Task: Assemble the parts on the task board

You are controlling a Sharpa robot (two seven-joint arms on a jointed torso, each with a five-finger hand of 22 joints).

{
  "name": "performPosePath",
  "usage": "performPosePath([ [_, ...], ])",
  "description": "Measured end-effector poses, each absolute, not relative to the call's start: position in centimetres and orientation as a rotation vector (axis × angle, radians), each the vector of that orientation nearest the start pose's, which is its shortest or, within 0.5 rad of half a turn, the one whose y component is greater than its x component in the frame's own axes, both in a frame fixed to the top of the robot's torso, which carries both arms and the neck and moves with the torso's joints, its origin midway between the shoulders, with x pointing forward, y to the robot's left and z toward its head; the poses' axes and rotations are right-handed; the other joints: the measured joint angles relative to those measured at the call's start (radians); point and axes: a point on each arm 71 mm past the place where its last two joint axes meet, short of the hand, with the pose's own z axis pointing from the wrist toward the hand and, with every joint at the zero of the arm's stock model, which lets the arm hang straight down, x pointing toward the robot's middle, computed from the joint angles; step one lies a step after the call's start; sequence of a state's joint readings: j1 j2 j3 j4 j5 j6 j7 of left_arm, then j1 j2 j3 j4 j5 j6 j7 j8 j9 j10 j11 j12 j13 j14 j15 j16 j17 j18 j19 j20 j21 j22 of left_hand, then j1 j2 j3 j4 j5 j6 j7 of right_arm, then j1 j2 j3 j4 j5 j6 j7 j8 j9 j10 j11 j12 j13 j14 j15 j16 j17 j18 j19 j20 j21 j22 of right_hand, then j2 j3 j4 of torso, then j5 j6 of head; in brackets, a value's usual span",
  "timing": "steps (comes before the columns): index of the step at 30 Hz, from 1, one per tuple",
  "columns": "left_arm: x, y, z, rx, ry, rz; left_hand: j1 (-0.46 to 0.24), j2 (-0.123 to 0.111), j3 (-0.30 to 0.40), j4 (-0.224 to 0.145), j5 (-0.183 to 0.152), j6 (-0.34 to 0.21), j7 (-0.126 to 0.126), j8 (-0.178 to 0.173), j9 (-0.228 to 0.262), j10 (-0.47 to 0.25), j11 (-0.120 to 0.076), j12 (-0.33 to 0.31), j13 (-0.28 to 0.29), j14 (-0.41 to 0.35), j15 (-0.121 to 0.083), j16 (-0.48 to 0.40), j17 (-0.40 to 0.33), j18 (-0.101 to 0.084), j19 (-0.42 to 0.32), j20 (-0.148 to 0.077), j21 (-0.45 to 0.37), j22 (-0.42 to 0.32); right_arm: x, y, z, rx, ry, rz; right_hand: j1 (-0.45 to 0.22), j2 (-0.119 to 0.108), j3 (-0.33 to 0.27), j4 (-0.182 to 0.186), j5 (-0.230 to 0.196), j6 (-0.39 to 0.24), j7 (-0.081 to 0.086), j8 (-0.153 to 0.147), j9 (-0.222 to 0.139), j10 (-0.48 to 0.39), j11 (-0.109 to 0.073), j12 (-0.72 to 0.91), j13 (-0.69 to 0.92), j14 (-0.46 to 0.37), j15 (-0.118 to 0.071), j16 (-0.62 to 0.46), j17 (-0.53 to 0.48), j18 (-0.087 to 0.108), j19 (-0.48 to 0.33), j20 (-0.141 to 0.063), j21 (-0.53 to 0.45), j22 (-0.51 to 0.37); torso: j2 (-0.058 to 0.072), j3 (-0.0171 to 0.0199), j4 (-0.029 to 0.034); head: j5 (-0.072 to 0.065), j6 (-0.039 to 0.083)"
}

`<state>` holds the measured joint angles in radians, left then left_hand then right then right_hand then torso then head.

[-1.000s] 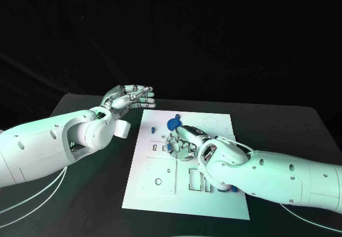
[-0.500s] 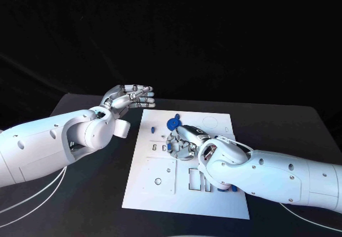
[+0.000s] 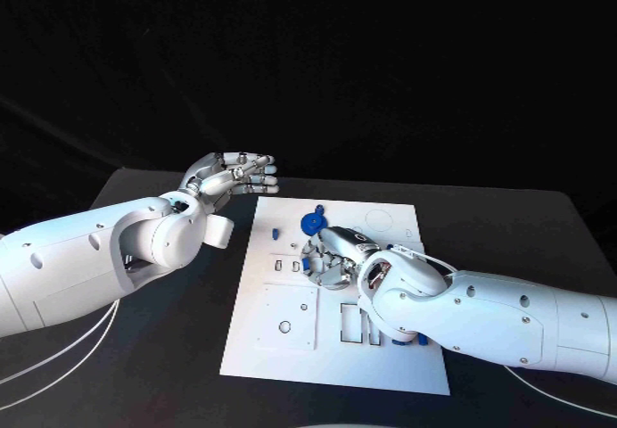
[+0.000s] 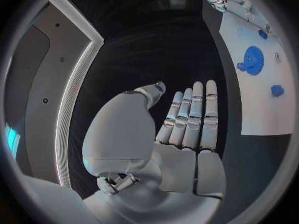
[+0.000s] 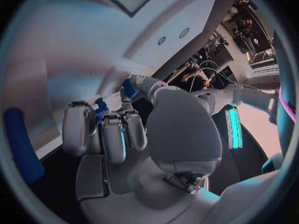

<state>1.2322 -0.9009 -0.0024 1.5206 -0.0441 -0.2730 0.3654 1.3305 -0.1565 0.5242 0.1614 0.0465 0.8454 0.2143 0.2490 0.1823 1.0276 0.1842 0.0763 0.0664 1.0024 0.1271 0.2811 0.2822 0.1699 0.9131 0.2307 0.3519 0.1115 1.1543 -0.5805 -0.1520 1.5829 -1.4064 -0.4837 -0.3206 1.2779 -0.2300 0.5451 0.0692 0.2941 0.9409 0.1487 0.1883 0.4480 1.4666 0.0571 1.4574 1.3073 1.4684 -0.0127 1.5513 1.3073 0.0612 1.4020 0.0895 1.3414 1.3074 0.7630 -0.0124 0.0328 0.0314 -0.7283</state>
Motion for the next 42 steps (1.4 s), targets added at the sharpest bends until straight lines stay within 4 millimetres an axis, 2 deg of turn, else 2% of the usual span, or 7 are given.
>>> performPosePath([
  [20, 50.0, 23.8, -15.0, -1.049, 1.398, -1.536, 0.0, 0.0, -0.004, 0.004, 0.0, -0.002, 0.002, 0.0, 0.001, 0.0, 0.0, -0.004, 0.0, -0.002, 0.005, -0.004, 0.006, 0.0, 0.0, 0.0, -0.004, -0.002, 42.9, -7.1, -22.4, -0.052, 1.705, 0.836, -0.029, -0.029, -0.12, 0.034, 0.0, -0.053, 0.017, -0.046, -0.02, -0.004, 0.018, -0.015, 0.001, -0.004, 0.011, 0.0, 0.001, 0.0, -0.007, 0.015, -0.015, 0.0, 0.0, 0.0002, 0.0005, -0.002, 0.0],
  [26, 50.0, 23.7, -15.1, -1.011, 1.438, -1.511, 0.0, 0.0, -0.032, 0.008, 0.0, -0.004, 0.004, -0.006, 0.009, 0.046, -0.016, 0.017, 0.013, 0.108, -0.024, 0.083, 0.067, 0.0, 0.084, -0.026, 0.053, 0.02, 42.6, -9.2, -21.2, -0.014, 1.648, 0.885, 0.027, 0.003, -0.211, 0.059, 0.0, -0.082, 0.025, -0.069, -0.038, -0.011, 0.025, -0.024, 0.001, -0.004, 0.018, 0.0, 0.001, 0.0, -0.014, 0.022, -0.035, 0.0, -0.004, 0.0011, -0.0003, 0.0, 0.004],
  [30, 49.9, 23.5, -15.4, -0.952, 1.512, -1.469, 0.016, 0.005, -0.059, -0.02, 0.014, 0.007, -0.015, 0.067, 0.053, 0.136, -0.061, 0.159, 0.094, 0.245, -0.081, 0.396, 0.265, 0.0, 0.21, -0.094, 0.224, 0.111, 42.9, -11.3, -19.4, 0.033, 1.607, 0.933, 0.051, 0.018, -0.212, 0.061, 0.0, -0.086, 0.028, -0.073, -0.042, -0.018, 0.032, -0.038, 0.001, -0.004, 0.018, -0.012, 0.001, 0.016, -0.033, 0.029, -0.067, -0.027, -0.01, 0.002, -0.0018, 0.004, 0.007],
  [33, 49.7, 23.2, -15.7, -0.885, 1.604, -1.421, 0.011, 0.018, -0.068, -0.03, 0.012, -0.037, -0.035, 0.19, 0.126, 0.086, -0.097, 0.432, 0.294, 0.323, -0.11, 0.823, 0.649, 0.0, 0.234, -0.122, 0.412, 0.228, 43.0, -13.0, -18.0, 0.075, 1.583, 0.961, 0.056, 0.023, -0.212, 0.061, 0.0, -0.084, 0.026, -0.073, -0.042, -0.018, 0.032, -0.038, 0.001, -0.004, 0.018, -0.012, 0.001, 0.016, -0.033, 0.029, -0.067, -0.029, -0.016, 0.0039, -0.004, 0.006, 0.007],
  [35, 49.5, 22.9, -15.9, -0.845, 1.66, -1.393, -0.005, 0.03, -0.063, -0.009, 0.012, -0.071, -0.049, 0.282, 0.18, 0.015, -0.103, 0.635, 0.436, 0.366, -0.115, 0.991, 0.824, 0.0, 0.21, -0.125, 0.511, 0.293, 43.2, -13.8, -17.4, 0.098, 1.573, 0.968, 0.056, 0.023, -0.211, 0.062, 0.0, -0.081, 0.023, -0.073, -0.042, -0.018, 0.032, -0.038, 0.0, -0.004, 0.018, -0.012, 0.001, 0.016, -0.033, 0.029, -0.067, -0.029, -0.019, 0.0052, -0.0052, 0.007, 0.007],
  [39, 49.1, 22.1, -16.6, -0.733, 1.823, -1.295, -0.065, 0.027, -0.052, 0.089, 0.012, -0.097, -0.079, 0.443, 0.272, 0.022, -0.128, 0.933, 0.66, 0.453, -0.134, 1.139, 1.007, 0.0, 0.233, -0.139, 0.712, 0.504, 44.0, -16.2, -15.9, 0.173, 1.554, 0.969, 0.056, 0.023, -0.209, 0.064, 0.0, -0.078, 0.026, -0.069, -0.042, -0.018, 0.032, -0.038, 0.0, -0.004, 0.018, -0.012, 0.001, 0.016, -0.033, 0.029, -0.067, -0.029, -0.026, 0.0089, -0.0074, 0.011, 0.007],
  [42, 48.9, 21.2, -17.2, -0.653, 1.943, -1.202, -0.134, 0.024, -0.079, 0.127, 0.012, -0.091, -0.085, 0.5, 0.303, 0.072, -0.135, 1.025, 0.753, 0.46, -0.141, 1.15, 1.02, 0.0, 0.24, -0.143, 0.764, 0.564, 44.9, -17.8, -15.3, 0.232, 1.544, 0.957, 0.056, 0.023, -0.205, 0.068, 0.0, -0.071, 0.021, -0.064, -0.042, -0.018, 0.032, -0.038, 0.0, -0.004, 0.018, -0.012, 0.001, 0.016, -0.033, 0.029, -0.067, -0.028, -0.033, 0.0122, -0.0076, 0.014, 0.005],
])
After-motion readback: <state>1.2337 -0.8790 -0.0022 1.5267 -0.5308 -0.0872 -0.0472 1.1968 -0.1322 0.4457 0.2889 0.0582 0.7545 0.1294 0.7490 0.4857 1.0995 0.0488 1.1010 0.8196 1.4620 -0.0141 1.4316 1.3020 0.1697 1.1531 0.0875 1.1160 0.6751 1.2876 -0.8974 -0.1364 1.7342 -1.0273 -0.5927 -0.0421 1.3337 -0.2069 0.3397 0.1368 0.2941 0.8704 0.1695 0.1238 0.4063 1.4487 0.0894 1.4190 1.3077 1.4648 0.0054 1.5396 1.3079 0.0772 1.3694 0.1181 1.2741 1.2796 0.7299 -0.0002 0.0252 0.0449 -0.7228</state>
